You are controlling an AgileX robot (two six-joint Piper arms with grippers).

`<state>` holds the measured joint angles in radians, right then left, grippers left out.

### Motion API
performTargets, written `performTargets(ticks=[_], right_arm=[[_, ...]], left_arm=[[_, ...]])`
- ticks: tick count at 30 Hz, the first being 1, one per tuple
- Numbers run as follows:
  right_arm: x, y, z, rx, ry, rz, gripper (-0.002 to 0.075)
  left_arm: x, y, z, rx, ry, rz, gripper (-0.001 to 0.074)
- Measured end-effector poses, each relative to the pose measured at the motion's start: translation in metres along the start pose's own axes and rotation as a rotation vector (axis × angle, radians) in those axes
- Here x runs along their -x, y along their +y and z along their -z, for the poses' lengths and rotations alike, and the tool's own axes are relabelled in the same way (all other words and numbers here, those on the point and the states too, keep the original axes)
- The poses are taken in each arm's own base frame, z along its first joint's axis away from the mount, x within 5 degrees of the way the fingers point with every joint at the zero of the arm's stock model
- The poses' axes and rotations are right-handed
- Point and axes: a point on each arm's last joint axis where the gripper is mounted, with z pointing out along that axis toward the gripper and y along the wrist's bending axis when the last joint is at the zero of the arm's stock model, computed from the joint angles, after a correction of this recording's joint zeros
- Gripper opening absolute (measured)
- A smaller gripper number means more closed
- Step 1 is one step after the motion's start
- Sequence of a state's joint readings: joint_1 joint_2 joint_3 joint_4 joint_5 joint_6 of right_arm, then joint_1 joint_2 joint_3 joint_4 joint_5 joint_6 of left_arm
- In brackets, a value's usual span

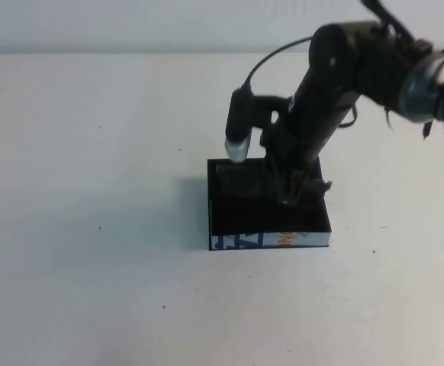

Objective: Take glasses out of glasses case
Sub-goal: Pick up the glasses from the glasses case, then place the glasses on the table

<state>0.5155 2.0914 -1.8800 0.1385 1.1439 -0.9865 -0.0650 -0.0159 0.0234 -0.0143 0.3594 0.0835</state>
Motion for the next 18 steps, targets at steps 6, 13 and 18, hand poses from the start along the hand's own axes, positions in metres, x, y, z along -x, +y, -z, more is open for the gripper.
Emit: performTargets(ticks=[6,13,18], right_arm=[[-0.018,0.004,0.084,-0.08,-0.063,-0.349,0.0057],[-0.121,0.026,0.096,-0.055,0.021,-0.958,0.0057],[-0.179,0.062,0.078,-0.133,-0.066,-1.277,0.0057]], left_arm=[[0.0,0.0,0.0,0.0,0.0,0.0,-0.0004],[0.0,0.0,0.0,0.0,0.0,0.0,-0.0004],[0.0,0.0,0.0,0.0,0.0,0.0,-0.0004]])
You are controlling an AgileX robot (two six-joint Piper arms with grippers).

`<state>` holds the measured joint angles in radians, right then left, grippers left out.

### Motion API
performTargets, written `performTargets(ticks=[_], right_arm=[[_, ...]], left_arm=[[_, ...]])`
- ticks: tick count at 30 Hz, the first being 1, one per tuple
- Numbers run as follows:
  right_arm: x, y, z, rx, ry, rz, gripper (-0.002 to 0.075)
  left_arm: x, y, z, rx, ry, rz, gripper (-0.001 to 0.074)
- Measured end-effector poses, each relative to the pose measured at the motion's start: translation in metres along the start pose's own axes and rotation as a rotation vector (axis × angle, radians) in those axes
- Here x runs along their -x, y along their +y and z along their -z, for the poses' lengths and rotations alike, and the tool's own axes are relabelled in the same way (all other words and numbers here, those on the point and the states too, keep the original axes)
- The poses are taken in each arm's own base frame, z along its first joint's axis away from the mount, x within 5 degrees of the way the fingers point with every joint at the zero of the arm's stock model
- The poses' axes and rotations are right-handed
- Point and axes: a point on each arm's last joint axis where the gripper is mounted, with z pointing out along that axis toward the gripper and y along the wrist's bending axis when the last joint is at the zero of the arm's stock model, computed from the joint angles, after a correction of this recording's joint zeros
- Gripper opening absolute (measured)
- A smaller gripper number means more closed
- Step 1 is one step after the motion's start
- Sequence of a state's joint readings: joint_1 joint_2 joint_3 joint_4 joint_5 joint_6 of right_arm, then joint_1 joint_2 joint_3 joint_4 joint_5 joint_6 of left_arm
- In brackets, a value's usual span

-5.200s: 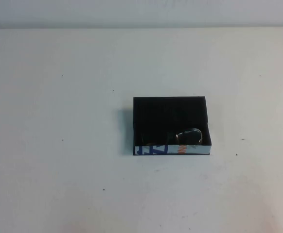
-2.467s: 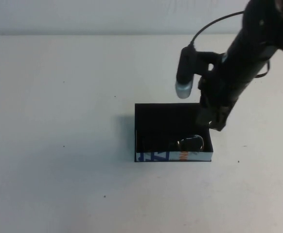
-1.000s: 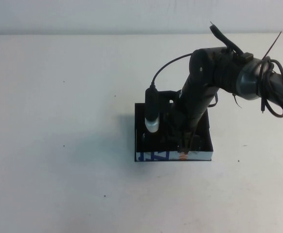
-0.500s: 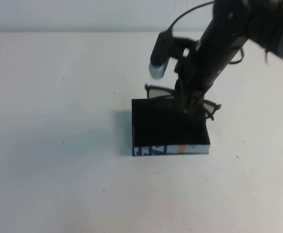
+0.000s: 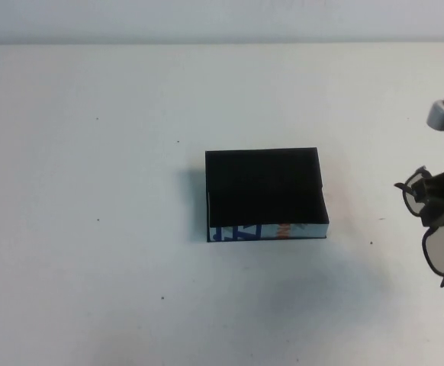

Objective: Take glasses out of glasses case
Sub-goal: Place the glasses on the table

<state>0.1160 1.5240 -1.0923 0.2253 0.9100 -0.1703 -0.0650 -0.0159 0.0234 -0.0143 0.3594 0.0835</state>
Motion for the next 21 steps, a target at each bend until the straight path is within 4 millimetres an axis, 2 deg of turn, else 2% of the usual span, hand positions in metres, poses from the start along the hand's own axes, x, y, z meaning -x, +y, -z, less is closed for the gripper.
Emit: performTargets(ticks=[3,6,21], right_arm=[[-0.016,-0.009,-0.009,0.012,-0.06,-0.126,0.0056],[-0.022,-0.013,-0.02,0.011,-0.062,-0.165,0.0056],[-0.015,-0.027,-0.081,-0.054,-0.004,-0.161,0.0073]], left_arm=[[0.0,0.0,0.0,0.0,0.0,0.0,-0.0004],[0.0,0.0,0.0,0.0,0.0,0.0,-0.0004],[0.0,0.0,0.0,0.0,0.0,0.0,-0.0004]])
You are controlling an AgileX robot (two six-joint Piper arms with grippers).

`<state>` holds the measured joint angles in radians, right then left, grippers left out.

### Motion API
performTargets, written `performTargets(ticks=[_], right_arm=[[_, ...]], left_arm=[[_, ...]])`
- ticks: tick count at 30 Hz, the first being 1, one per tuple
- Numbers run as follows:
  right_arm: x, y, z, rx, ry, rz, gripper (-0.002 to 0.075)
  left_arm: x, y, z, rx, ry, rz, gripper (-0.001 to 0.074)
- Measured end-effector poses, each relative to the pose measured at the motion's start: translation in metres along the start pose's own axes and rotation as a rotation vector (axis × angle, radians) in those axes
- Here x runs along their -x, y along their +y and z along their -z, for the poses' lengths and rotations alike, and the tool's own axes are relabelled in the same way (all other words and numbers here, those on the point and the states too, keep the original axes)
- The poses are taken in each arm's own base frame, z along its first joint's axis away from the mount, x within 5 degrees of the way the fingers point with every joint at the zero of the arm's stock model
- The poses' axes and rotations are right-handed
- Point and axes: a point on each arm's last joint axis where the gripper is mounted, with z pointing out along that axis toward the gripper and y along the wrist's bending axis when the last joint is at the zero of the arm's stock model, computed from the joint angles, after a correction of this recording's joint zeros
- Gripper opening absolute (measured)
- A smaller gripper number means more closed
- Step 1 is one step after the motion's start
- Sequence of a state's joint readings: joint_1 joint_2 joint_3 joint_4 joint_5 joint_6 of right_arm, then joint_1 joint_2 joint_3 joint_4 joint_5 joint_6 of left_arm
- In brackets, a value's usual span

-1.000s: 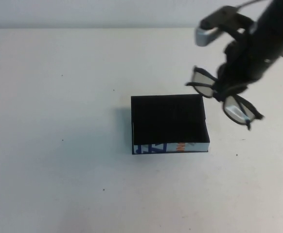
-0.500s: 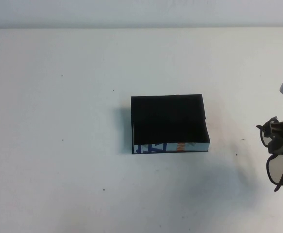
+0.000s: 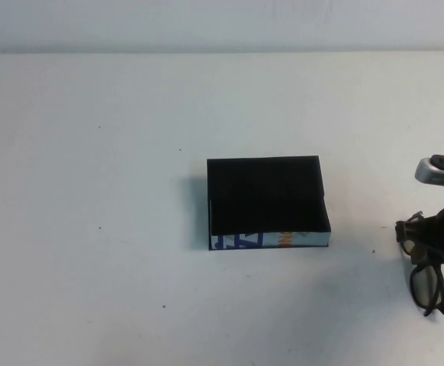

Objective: Take glasses out of glasses case

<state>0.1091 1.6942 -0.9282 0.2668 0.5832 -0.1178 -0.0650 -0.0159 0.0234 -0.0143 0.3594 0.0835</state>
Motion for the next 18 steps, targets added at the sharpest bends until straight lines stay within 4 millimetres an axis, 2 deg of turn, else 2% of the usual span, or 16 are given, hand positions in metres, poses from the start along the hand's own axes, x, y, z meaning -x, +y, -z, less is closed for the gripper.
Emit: performTargets(ticks=[5,8,10,14,18], right_arm=[[0.002,0.0,-0.004,-0.009,-0.017,0.008,0.0183],[0.003,0.002,0.006,-0.004,-0.051,0.017,0.0273],[0.005,0.006,0.022,0.006,-0.103,0.029,0.0302],[0.001,0.016,0.081,0.025,-0.28,0.079,0.0313],[-0.027,0.021,0.142,0.031,-0.466,0.14,0.0284]], left_arm=[[0.0,0.0,0.0,0.0,0.0,0.0,-0.0004],[0.0,0.0,0.0,0.0,0.0,0.0,-0.0005],[0.0,0.0,0.0,0.0,0.0,0.0,-0.0004],[0.0,0.0,0.0,0.0,0.0,0.0,-0.0004],[0.0,0.0,0.0,0.0,0.0,0.0,-0.0004]])
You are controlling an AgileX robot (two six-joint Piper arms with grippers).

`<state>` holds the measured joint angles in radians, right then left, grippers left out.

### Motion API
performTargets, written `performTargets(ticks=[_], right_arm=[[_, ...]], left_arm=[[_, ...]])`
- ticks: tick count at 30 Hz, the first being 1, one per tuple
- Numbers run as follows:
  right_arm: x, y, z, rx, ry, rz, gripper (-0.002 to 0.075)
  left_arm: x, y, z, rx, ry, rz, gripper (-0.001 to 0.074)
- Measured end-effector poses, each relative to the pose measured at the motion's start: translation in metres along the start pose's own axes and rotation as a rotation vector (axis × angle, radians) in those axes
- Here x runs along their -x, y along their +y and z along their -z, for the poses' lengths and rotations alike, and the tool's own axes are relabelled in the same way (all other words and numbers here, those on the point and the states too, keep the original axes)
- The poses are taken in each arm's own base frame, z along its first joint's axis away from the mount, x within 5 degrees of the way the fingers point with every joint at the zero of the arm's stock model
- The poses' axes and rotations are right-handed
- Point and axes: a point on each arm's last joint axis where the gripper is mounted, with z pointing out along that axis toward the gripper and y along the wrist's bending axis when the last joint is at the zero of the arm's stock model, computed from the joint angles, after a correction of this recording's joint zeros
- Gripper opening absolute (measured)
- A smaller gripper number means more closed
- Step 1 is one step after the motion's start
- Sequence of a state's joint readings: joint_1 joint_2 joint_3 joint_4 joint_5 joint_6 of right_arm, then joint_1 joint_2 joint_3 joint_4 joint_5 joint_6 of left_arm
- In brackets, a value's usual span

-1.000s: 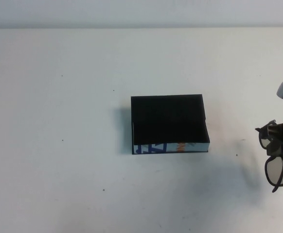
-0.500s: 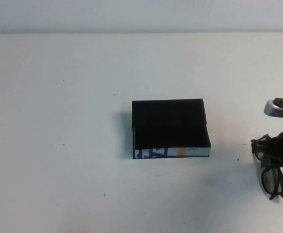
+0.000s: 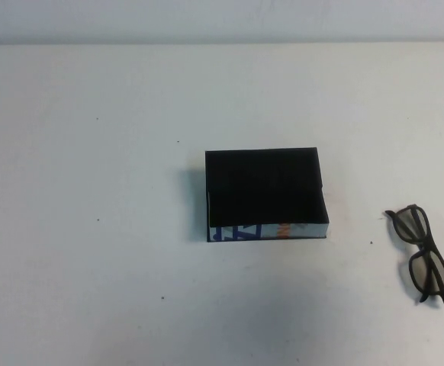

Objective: Take glasses out of glasses case

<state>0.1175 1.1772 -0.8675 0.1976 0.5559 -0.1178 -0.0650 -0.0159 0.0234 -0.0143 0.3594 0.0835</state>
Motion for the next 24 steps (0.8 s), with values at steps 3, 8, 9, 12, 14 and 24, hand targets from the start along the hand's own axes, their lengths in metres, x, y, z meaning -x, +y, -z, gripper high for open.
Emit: performTargets(ticks=[3,8,9,12,14,24], right_arm=[[-0.016,0.003,0.035,0.004,-0.088,0.023,0.0241],[-0.052,0.004,0.075,0.016,-0.199,0.042,0.0128],[-0.06,0.004,0.082,0.02,-0.221,0.044,0.0101],[-0.084,0.004,0.098,0.028,-0.299,0.052,0.0029],[-0.096,0.003,0.107,0.03,-0.372,0.057,0.0003],[-0.149,-0.007,0.116,-0.01,-0.626,0.118,-0.0016]], left_arm=[[0.0,0.0,0.0,0.0,0.0,0.0,-0.0004],[0.0,0.0,0.0,0.0,0.0,0.0,-0.0004],[0.0,0.0,0.0,0.0,0.0,0.0,-0.0004],[0.0,0.0,0.0,0.0,0.0,0.0,-0.0004],[0.0,0.0,0.0,0.0,0.0,0.0,-0.0004],[0.0,0.0,0.0,0.0,0.0,0.0,-0.0004]])
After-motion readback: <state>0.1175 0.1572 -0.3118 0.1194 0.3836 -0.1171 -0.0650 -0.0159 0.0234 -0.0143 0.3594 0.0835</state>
